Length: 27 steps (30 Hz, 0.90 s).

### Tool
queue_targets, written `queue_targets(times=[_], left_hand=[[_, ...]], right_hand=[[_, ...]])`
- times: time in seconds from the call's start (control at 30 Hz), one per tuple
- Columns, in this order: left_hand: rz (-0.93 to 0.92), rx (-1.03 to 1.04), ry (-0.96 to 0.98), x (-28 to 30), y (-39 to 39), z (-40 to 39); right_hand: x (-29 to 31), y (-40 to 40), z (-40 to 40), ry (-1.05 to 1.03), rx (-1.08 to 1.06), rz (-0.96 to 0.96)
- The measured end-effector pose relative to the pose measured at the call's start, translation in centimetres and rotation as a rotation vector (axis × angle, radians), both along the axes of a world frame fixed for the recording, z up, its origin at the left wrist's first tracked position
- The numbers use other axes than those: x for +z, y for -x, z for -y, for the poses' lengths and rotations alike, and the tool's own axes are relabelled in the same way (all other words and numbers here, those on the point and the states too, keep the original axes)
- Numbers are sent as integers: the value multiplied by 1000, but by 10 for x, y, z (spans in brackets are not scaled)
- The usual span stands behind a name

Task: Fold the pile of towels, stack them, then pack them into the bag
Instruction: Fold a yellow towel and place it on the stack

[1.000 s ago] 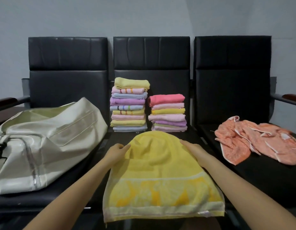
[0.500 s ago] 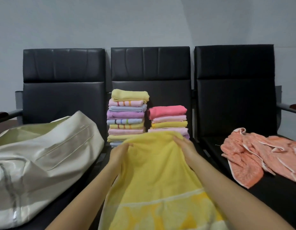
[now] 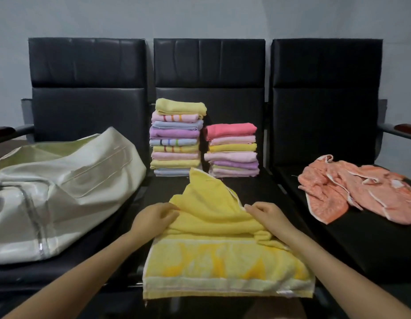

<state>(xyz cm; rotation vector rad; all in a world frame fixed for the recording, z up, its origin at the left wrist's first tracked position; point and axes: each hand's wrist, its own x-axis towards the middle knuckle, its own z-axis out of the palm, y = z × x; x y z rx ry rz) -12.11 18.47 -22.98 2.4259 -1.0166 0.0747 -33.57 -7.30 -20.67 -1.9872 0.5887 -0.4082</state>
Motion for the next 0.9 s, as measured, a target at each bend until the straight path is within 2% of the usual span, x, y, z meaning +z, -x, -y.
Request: queue_targets(times=[0.17, 0.23, 0.33, 0.43, 0.47, 0.57, 0.63, 0.67, 0.77, 0.83, 0.9], left_hand=[[-196, 65, 287, 17, 1, 12], [-201, 152, 319, 24, 0, 22], [-314, 203, 301, 22, -4, 42], [-204, 209, 58, 9, -4, 59], [-195, 200, 48, 7, -5, 62], [-283, 184, 147, 3, -9, 61], [-309, 182, 220, 0, -12, 58], [-306, 174, 256, 0, -12, 58], [-238, 145, 439, 1, -10, 58], [-25, 137, 534, 0, -7, 58], [301, 46, 537, -1, -1, 59]], right_hand=[[15, -21, 11, 265, -209, -103], [22, -40, 7, 285, -201, -43], [24, -82, -4, 298, -145, 24], [15, -120, -14, 184, -150, -42], [10, -127, -16, 146, -157, -114], [2, -138, -17, 146, -124, -287], [1, -145, -13, 8, -74, -253], [1, -147, -11, -148, -45, -175], [12, -142, -4, -569, -54, 72], [24, -133, 2, -591, -113, 134], [35, -126, 8, -542, -163, 185]])
